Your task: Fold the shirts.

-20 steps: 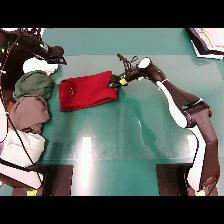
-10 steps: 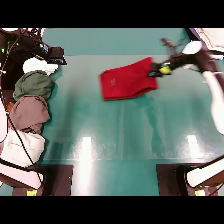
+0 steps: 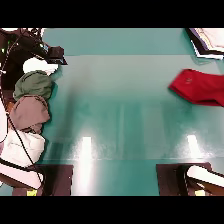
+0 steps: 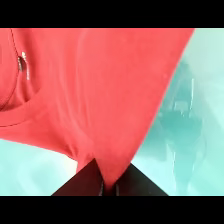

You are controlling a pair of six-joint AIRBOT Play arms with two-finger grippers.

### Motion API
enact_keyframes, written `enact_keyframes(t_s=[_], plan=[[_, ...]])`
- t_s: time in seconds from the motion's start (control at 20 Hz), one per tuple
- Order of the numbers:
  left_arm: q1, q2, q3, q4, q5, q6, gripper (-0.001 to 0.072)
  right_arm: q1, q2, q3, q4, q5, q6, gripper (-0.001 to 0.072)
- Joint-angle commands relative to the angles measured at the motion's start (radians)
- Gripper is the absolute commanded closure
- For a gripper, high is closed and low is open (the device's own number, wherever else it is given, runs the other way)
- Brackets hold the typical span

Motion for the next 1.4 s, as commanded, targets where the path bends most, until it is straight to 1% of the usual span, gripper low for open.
enact_keyframes(t_s=[0.0,0.1,0.3,0.4,0.5,0.55,0.65,0.7,0.75,0.8,0.85,0.95,1.1,1.2,1.25,1.3,1.35], plan=[[0.000,0.000,0.000,-0.025,0.002,0.000,0.0682,-0.212,0.132,-0.155,-0.013,-0.105,0.073,0.0700],[0.001,0.000,0.000,-0.029,0.002,0.000,0.0682,-0.270,0.178,-0.227,-0.013,-0.111,0.077,0.0700],[0.001,0.000,0.000,-0.034,0.002,0.000,0.0682,-0.276,0.216,-0.304,-0.021,-0.035,0.077,0.0699],[0.001,0.000,0.000,-0.034,0.002,0.001,0.0681,-0.238,0.230,-0.306,-0.103,0.008,0.076,0.0697],[0.001,0.000,0.000,-0.034,0.002,0.001,0.0682,-0.192,0.253,-0.306,-0.243,0.055,0.076,0.0693],[0.001,0.000,0.000,-0.034,0.002,0.002,0.0681,-0.170,0.269,-0.306,-0.332,0.078,0.075,0.0635],[0.001,0.000,0.000,-0.034,0.002,0.002,0.0682,-0.153,0.304,-0.305,-0.515,0.089,0.076,0.0132],[0.001,0.000,0.000,-0.034,0.002,0.001,0.0682,-0.159,0.324,-0.304,-0.579,0.089,0.076,0.0104],[0.001,0.000,0.000,-0.034,0.002,0.001,0.0681,-0.173,0.347,-0.291,-0.598,0.088,0.077,0.0116],[0.001,0.000,0.000,-0.037,0.002,0.001,0.0682,-0.187,0.367,-0.267,-0.584,0.084,0.077,0.0118],[0.001,0.000,0.000,-0.036,0.002,0.001,0.0681,-0.189,0.384,-0.246,-0.555,0.067,0.076,0.0118],[0.001,0.000,0.000,-0.036,0.009,0.001,0.0681,-0.159,0.408,-0.198,-0.446,0.046,0.076,0.0119],[0.001,0.000,0.000,-0.057,0.004,0.000,0.0681,-0.021,0.408,-0.143,-0.265,0.071,0.075,0.0119],[0.001,0.000,0.000,-0.066,0.014,0.000,0.0681,0.124,0.408,-0.136,-0.236,0.071,0.075,0.0132],[0.001,0.000,0.000,-0.066,0.020,0.000,0.0681,0.208,0.408,-0.136,-0.236,0.072,0.075,0.0208],[0.001,0.000,0.000,-0.066,0.031,0.000,0.0681,0.283,0.407,-0.136,-0.237,0.073,0.075,0.0342],[0.001,0.000,0.000,-0.066,0.042,0.000,0.0681,0.359,0.407,-0.136,-0.235,0.074,0.076,0.0548]])
